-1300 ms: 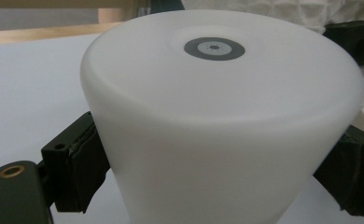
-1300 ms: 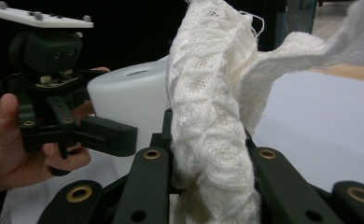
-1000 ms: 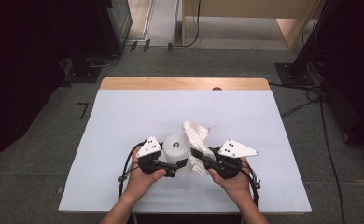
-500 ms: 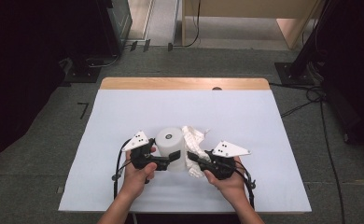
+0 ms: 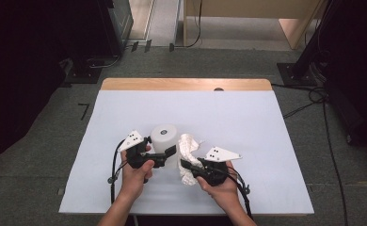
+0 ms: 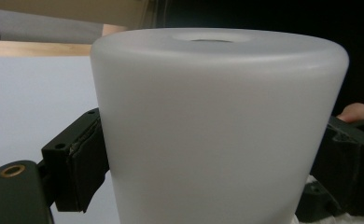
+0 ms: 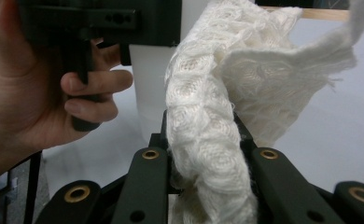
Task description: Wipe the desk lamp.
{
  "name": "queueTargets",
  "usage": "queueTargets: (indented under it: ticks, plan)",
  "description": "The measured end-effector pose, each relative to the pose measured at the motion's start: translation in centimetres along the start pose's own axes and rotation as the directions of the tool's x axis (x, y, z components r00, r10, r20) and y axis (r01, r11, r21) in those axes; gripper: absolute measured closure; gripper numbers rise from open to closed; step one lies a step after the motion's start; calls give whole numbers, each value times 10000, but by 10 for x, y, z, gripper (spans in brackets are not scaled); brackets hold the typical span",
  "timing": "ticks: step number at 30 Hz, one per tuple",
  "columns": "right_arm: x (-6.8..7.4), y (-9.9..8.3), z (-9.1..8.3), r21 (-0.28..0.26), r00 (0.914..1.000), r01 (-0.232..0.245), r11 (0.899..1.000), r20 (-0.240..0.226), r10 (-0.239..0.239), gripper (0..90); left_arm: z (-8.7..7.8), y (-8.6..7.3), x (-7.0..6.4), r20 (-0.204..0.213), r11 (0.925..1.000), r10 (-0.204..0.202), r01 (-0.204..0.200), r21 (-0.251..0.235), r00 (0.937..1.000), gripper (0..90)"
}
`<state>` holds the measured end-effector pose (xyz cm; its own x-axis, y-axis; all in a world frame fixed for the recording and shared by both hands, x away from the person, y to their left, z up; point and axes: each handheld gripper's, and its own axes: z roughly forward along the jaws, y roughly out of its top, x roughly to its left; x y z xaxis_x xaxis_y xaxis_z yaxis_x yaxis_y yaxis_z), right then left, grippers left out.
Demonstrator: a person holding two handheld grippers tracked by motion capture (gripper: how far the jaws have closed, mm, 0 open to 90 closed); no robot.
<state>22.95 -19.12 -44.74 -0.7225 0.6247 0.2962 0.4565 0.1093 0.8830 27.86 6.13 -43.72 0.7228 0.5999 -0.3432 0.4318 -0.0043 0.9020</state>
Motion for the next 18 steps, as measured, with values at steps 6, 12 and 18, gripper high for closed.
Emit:
queueTargets:
  ticks: [6,12,18]
  plan:
    - [-10,5,-11,-445,9988,-186,9988,437,205,751,9,-5,-8,672,9984,273,-305,473,9974,85]
    - [-15,11,-22,-870,9975,-107,9962,682,167,754,19,-11,-13,1048,9908,529,-653,1183,9931,85]
    - [-16,17,-31,-1207,9968,8,9927,793,88,754,27,-16,-17,1352,9822,600,-826,1689,9890,85]
